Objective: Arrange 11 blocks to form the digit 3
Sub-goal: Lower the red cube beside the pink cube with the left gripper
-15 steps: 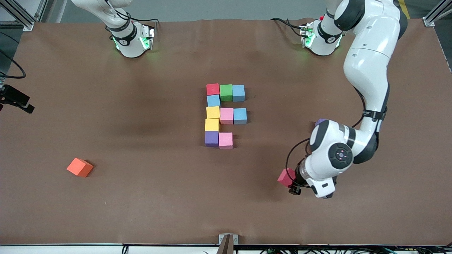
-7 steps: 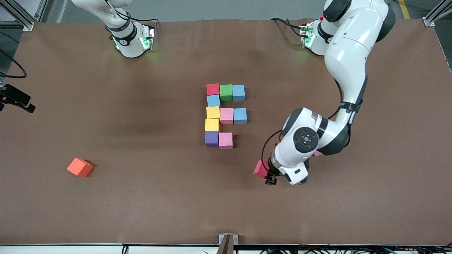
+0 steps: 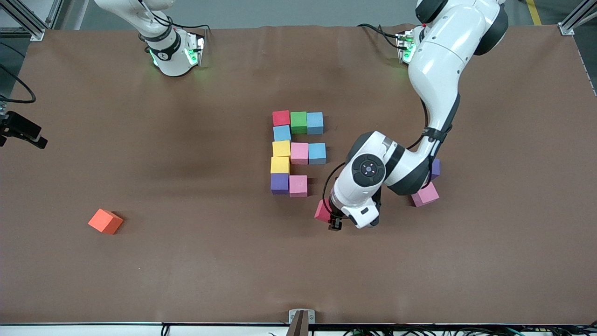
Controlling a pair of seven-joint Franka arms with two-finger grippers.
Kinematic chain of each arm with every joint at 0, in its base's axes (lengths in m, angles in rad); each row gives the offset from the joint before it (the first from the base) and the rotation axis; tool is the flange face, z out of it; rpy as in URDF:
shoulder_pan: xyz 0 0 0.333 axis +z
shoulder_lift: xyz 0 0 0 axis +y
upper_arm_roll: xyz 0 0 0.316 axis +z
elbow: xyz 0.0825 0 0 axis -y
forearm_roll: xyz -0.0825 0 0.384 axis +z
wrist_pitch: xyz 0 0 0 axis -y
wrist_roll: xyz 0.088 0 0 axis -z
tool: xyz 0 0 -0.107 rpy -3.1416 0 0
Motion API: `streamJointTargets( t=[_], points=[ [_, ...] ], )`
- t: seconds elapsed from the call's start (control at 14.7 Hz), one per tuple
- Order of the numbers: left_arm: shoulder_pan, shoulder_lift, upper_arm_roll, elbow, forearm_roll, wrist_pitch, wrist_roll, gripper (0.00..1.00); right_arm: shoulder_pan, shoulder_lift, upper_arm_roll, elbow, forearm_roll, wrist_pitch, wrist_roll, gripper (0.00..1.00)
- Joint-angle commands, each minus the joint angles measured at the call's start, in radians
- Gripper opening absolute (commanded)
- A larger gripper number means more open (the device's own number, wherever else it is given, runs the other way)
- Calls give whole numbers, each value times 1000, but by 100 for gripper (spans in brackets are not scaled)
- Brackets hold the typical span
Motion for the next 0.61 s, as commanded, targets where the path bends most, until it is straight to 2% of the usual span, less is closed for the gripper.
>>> streamJointTargets(
  t=[0.0,0.55],
  points=[
    [-29,-14,13,-5,2,-9,-42,15,-3,-6,5,-6,-16,-5,-5,100],
    [-71,-9,11,-5,0,-9,-131,15,-3,-6,5,-6,-16,-5,-5,100]
  ],
)
